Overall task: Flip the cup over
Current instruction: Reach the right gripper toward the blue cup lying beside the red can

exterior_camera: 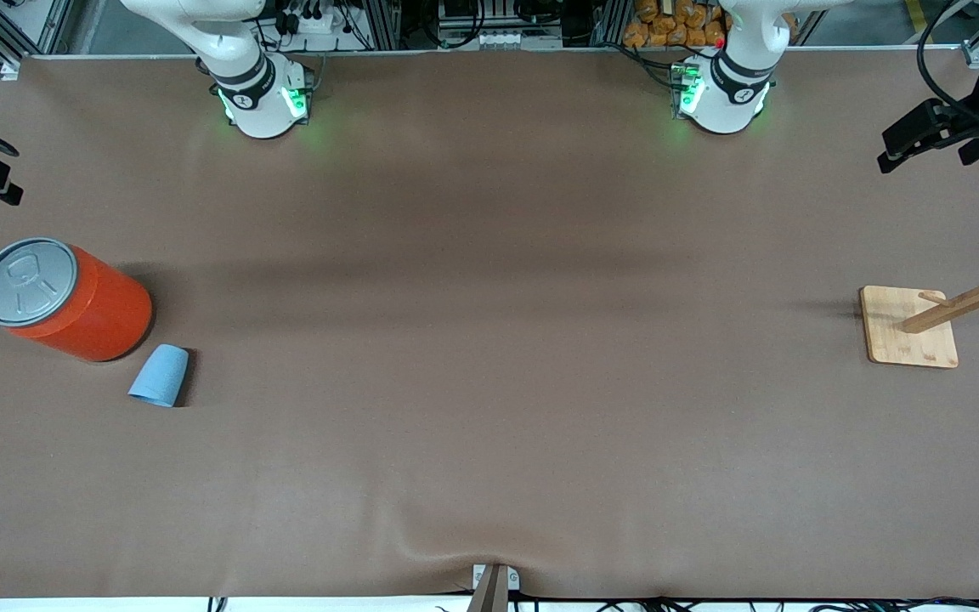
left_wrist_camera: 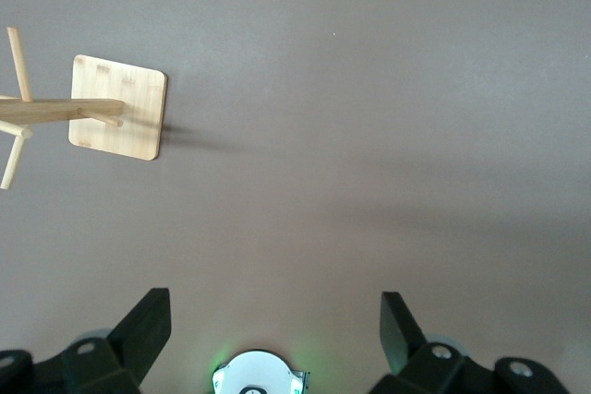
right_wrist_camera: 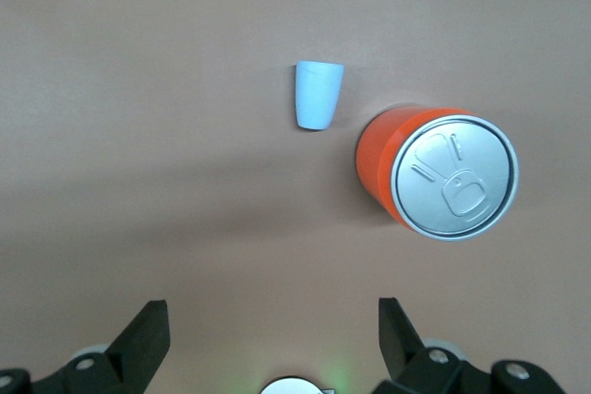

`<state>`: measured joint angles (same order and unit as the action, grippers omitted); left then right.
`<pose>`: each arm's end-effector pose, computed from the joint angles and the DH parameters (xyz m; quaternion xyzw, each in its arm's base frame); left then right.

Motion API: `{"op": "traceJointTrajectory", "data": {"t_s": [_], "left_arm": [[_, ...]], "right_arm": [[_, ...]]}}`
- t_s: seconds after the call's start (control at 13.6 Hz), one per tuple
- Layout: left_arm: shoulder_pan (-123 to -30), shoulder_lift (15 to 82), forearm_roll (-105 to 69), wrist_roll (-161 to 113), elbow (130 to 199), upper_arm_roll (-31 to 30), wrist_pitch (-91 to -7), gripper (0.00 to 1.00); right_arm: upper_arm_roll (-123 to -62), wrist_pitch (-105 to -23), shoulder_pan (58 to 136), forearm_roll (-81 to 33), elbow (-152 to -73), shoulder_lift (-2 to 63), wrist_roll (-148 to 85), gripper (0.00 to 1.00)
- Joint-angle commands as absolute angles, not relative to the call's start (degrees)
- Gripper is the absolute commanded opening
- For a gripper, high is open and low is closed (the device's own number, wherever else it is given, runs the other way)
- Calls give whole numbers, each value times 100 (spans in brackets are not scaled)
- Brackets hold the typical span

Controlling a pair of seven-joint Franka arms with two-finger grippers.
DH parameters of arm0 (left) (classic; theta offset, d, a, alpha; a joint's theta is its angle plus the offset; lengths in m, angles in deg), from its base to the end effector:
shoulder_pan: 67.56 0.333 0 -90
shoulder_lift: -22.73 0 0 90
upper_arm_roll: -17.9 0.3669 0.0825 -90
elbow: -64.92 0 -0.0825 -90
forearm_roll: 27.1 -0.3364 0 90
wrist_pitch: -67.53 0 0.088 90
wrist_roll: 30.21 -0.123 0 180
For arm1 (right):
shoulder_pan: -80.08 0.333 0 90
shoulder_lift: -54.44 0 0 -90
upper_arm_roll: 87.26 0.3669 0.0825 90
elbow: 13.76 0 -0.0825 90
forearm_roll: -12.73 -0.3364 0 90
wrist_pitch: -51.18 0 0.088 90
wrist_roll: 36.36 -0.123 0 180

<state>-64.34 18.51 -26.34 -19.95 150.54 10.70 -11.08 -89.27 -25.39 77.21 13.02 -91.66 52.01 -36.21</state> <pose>0.4562 -0.0369 0.7094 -0.9982 -0.0539 0.0247 0.0011 0.4937 -0.0423 0.7054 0.9986 -0.0418 -0.0329 0.0018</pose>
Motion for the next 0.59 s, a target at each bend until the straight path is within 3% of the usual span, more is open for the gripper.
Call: {"op": "traceJointTrajectory", "data": {"t_s": [0.0, 0.22, 0.51], "left_arm": [[-6404, 2000, -3094, -2125, 14886, 1025, -1060, 100], [-6395, 2009, -3106, -2116, 14868, 1034, -1060, 100], [-6387, 2071, -3071, -2134, 14851, 1034, -1095, 100]], "right_arm": [[-8857, -2494, 7621, 1055, -9154, 5233, -3671, 100], [-8831, -2520, 7674, 1062, -9303, 5233, -3645, 100], [-8840, -3187, 7587, 1106, -10111, 4962, -3627, 100]]}}
